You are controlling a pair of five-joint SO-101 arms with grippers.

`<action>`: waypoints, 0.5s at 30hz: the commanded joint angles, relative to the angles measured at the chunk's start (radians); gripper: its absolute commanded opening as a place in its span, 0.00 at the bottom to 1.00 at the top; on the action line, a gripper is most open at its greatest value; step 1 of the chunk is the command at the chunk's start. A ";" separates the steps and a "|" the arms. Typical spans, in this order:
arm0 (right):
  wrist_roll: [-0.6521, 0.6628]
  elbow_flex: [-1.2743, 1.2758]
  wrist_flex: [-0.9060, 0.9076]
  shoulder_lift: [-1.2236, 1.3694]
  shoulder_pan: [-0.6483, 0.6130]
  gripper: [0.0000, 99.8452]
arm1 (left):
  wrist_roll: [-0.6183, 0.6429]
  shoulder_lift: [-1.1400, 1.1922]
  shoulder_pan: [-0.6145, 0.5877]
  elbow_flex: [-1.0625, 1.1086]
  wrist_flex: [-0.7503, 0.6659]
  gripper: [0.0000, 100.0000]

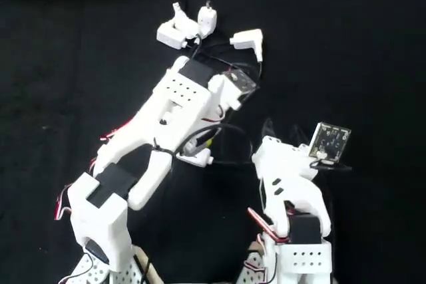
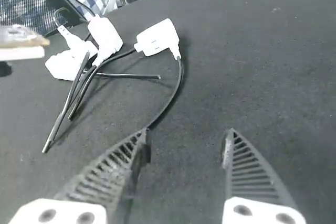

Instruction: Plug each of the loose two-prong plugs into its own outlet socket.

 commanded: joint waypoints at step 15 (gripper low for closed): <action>0.008 0.010 0.000 -0.039 -0.017 0.23 | 0.301 -0.005 -0.001 0.045 0.002 0.03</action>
